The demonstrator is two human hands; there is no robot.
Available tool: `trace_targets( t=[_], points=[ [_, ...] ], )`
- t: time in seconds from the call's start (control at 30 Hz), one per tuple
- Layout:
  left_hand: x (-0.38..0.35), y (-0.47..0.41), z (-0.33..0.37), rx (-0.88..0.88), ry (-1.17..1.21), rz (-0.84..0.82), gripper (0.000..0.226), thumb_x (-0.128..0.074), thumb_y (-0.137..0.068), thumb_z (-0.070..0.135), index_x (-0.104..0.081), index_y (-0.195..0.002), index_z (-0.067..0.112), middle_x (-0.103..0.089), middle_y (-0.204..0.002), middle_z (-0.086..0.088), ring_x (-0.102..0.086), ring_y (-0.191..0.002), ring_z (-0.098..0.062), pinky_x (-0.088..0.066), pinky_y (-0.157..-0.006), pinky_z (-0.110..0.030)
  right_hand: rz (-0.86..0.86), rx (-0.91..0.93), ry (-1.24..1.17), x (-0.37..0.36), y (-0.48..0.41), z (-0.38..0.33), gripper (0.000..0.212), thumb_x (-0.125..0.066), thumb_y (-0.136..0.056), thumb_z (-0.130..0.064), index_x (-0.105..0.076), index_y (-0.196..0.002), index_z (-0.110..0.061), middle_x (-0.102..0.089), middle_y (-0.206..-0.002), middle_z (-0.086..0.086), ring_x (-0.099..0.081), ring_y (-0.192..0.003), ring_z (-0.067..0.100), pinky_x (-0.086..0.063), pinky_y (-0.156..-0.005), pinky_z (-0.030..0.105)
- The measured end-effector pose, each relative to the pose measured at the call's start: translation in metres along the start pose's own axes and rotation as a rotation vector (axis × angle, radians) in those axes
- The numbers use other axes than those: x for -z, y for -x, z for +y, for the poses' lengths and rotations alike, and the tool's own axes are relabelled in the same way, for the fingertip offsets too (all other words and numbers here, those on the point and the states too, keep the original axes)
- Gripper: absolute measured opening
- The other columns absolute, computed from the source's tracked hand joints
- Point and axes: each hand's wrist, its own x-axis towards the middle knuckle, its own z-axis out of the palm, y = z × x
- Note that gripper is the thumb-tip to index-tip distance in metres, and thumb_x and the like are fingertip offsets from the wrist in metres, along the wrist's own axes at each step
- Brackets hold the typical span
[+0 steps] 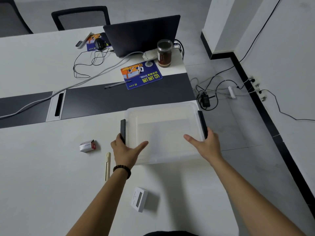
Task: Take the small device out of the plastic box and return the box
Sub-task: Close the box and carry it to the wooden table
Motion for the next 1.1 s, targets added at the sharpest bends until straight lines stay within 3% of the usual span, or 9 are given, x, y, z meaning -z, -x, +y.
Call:
trace_targets(
  t=[0.03, 0.1, 0.23, 0.37, 0.53, 0.77, 0.93, 1.03, 1.1],
  points=[
    [-0.004, 0.002, -0.001, -0.018, -0.021, 0.034, 0.110, -0.087, -0.052, 0.062, -0.041, -0.139, 0.014, -0.045, -0.136, -0.005, -0.051, -0.120, -0.025, -0.046, -0.103, -0.041, 0.027, -0.006, 0.053, -0.004, 0.001, 0.002, 0.107, -0.081, -0.066, -0.061, -0.035, -0.151, -0.015, -0.044, -0.146, 0.006, -0.046, -0.134, 0.024, -0.042, -0.104, 0.036],
    [-0.008, 0.003, -0.003, -0.066, -0.047, 0.087, 0.120, -0.081, -0.045, 0.075, -0.041, -0.139, 0.013, -0.051, -0.137, -0.006, -0.049, -0.126, -0.026, -0.046, -0.104, -0.047, 0.073, 0.035, 0.091, -0.009, 0.003, 0.004, 0.115, -0.078, -0.067, -0.065, -0.024, -0.156, -0.015, -0.036, -0.154, 0.007, -0.039, -0.141, 0.026, -0.037, -0.110, 0.039],
    [-0.009, 0.005, -0.005, -0.078, -0.090, 0.152, 0.119, -0.078, -0.049, 0.077, -0.041, -0.142, 0.013, -0.056, -0.137, -0.005, -0.049, -0.128, -0.026, -0.045, -0.105, -0.045, 0.126, 0.065, 0.134, -0.009, 0.001, 0.008, 0.113, -0.076, -0.068, -0.067, -0.028, -0.155, -0.014, -0.039, -0.156, 0.007, -0.041, -0.141, 0.027, -0.036, -0.110, 0.037],
    [-0.010, 0.018, -0.009, -0.102, -0.098, 0.195, 0.122, -0.081, -0.055, 0.068, -0.033, -0.151, 0.011, -0.049, -0.147, -0.006, -0.044, -0.136, -0.024, -0.036, -0.107, -0.033, 0.162, 0.093, 0.128, -0.009, 0.008, 0.012, 0.111, -0.078, -0.066, -0.066, -0.032, -0.154, -0.015, -0.044, -0.153, 0.005, -0.043, -0.139, 0.024, -0.035, -0.109, 0.032],
    [-0.012, 0.009, -0.007, -0.091, -0.090, 0.202, 0.119, -0.083, -0.056, 0.065, -0.034, -0.151, 0.011, -0.050, -0.146, -0.006, -0.045, -0.135, -0.023, -0.037, -0.107, -0.033, 0.162, 0.145, 0.199, -0.011, -0.001, 0.009, 0.105, -0.073, -0.068, -0.071, -0.040, -0.151, -0.017, -0.053, -0.141, 0.001, -0.051, -0.130, 0.022, -0.042, -0.104, 0.032],
    [-0.013, 0.004, -0.007, -0.129, -0.110, 0.203, 0.106, -0.078, -0.064, 0.065, -0.039, -0.148, 0.015, -0.055, -0.137, -0.002, -0.050, -0.127, -0.021, -0.044, -0.102, -0.035, 0.154, 0.135, 0.224, -0.015, -0.007, 0.008, 0.105, -0.066, -0.066, -0.080, -0.037, -0.151, -0.025, -0.053, -0.141, -0.001, -0.054, -0.126, 0.022, -0.048, -0.103, 0.041],
    [-0.012, 0.005, -0.005, -0.032, 0.123, 0.186, 0.072, -0.064, -0.084, 0.056, -0.040, -0.148, 0.031, -0.055, -0.144, 0.007, -0.054, -0.130, -0.018, -0.044, -0.109, -0.040, 0.118, 0.098, 0.190, -0.015, -0.004, 0.003, 0.108, -0.061, -0.066, -0.084, -0.029, -0.153, -0.029, -0.050, -0.150, -0.004, -0.050, -0.134, 0.021, -0.044, -0.109, 0.042],
    [-0.006, 0.008, -0.001, 0.004, 0.185, 0.169, 0.057, -0.058, -0.089, 0.047, -0.044, -0.143, 0.033, -0.063, -0.135, 0.004, -0.063, -0.117, -0.019, -0.048, -0.103, -0.044, 0.092, 0.085, 0.191, -0.013, 0.000, -0.004, 0.110, -0.059, -0.067, -0.084, -0.030, -0.154, -0.024, -0.049, -0.152, -0.001, -0.049, -0.137, 0.023, -0.043, -0.110, 0.043],
    [0.004, 0.014, 0.002, 0.015, 0.272, 0.182, 0.049, -0.062, -0.090, 0.040, -0.050, -0.136, 0.030, -0.069, -0.121, 0.000, -0.066, -0.096, -0.016, -0.052, -0.091, -0.037, 0.094, 0.115, 0.164, -0.010, 0.009, -0.010, 0.104, -0.058, -0.069, -0.084, -0.035, -0.151, -0.024, -0.053, -0.148, -0.002, -0.051, -0.134, 0.022, -0.045, -0.108, 0.042]
  ],
)
